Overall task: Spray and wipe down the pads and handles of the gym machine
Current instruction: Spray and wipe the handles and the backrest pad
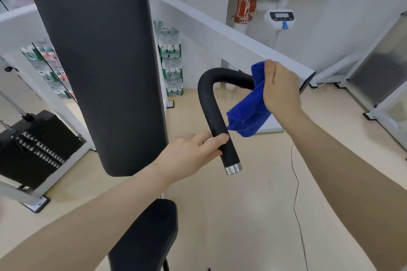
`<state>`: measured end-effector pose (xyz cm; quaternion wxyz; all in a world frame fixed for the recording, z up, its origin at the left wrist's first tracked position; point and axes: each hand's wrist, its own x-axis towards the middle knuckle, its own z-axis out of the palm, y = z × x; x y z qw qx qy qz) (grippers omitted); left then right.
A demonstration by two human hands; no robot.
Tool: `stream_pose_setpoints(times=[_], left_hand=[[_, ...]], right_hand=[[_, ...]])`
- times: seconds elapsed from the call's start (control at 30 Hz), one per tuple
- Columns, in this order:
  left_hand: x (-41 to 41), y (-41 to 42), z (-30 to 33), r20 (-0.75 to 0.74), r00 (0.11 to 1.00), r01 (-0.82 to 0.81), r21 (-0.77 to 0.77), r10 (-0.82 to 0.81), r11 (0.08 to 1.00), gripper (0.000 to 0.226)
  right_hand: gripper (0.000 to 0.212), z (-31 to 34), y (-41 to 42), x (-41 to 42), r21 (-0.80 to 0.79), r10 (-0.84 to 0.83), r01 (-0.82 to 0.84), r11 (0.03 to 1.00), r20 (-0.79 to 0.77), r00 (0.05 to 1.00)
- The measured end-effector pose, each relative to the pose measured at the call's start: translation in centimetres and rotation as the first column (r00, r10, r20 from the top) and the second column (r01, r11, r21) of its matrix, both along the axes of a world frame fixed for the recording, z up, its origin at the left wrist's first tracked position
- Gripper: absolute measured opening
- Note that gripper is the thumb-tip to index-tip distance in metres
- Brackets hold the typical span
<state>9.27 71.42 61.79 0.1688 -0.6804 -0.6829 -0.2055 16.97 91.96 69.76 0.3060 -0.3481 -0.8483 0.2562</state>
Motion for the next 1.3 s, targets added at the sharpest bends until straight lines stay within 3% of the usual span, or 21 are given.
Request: stream_pose_setpoints(times=[0.13,0.23,0.33,0.4,0.43,0.5,0.57,0.67,0.83,0.93,1.13,1.3], left_hand=[[0.3,-1.0,-0.6,-0.082,0.996,0.033,-0.040,-0.037,0.999,0.023],[0.1,-1.3,-0.5,0.018,0.999,-0.040,0.026,0.039,0.999,0.024],[0.4,-1.9,0.6,0.227,0.968,-0.129,0.073,0.110,0.989,0.031],[0.6,-2.0,1.6,0.480,0.853,-0.256,0.039,0.207,0.966,0.047],[0.6,-1.9,1.8,0.580,0.778,-0.301,0.004,0.243,0.954,0.055],[0.3,-1.6,2.1,0.717,0.640,-0.349,-0.049,0.276,0.936,0.058],[-0.1,-1.9,1.7,0.791,0.532,-0.390,-0.087,0.302,0.917,0.048],[-0.4,-2.9,0.7,0.801,0.478,-0.431,-0.142,0.360,0.891,0.037],[-1.2,-3.2,0.9,0.806,0.467,-0.467,-0.124,0.363,0.876,0.031],[-1.4,-3.0,1.4,0.805,0.477,-0.473,-0.104,0.354,0.875,0.030],[-1.0,-3.0,1.1,0.809,0.472,-0.455,-0.117,0.351,0.883,0.032],[-0.9,-3.2,0.9,0.810,0.480,-0.434,-0.115,0.337,0.894,0.031]], right_hand=[[0.040,-0.4,-1.9,0.2,-0.078,0.043,-0.045,0.996,-0.036,0.998],[0.038,-0.6,-3.3,0.7,-0.152,0.032,-0.047,0.987,-0.096,0.995],[0.038,-0.5,-4.8,1.3,-0.348,-0.016,-0.104,0.932,-0.327,0.945],[0.031,-0.8,-7.1,1.4,-0.307,0.127,-0.254,0.917,-0.379,0.917],[0.026,-1.5,-8.2,1.5,-0.227,0.271,-0.357,0.906,-0.337,0.902],[0.034,-4.1,-9.5,2.2,-0.032,0.547,-0.552,0.833,-0.094,0.832],[0.042,-6.5,-9.7,3.3,0.072,0.612,-0.629,0.774,0.168,0.773],[0.033,-7.6,-9.5,3.7,0.145,0.536,-0.569,0.809,0.213,0.817],[0.032,-3.2,-10.2,-1.6,0.155,0.368,-0.427,0.891,0.304,0.878],[0.047,-2.5,-10.2,-2.4,0.170,0.344,-0.405,0.898,0.301,0.889],[0.086,-4.9,-10.5,2.5,-0.015,0.382,-0.399,0.917,0.327,0.864],[0.091,-3.1,-10.7,-2.7,0.242,0.214,-0.304,0.922,0.336,0.917]])
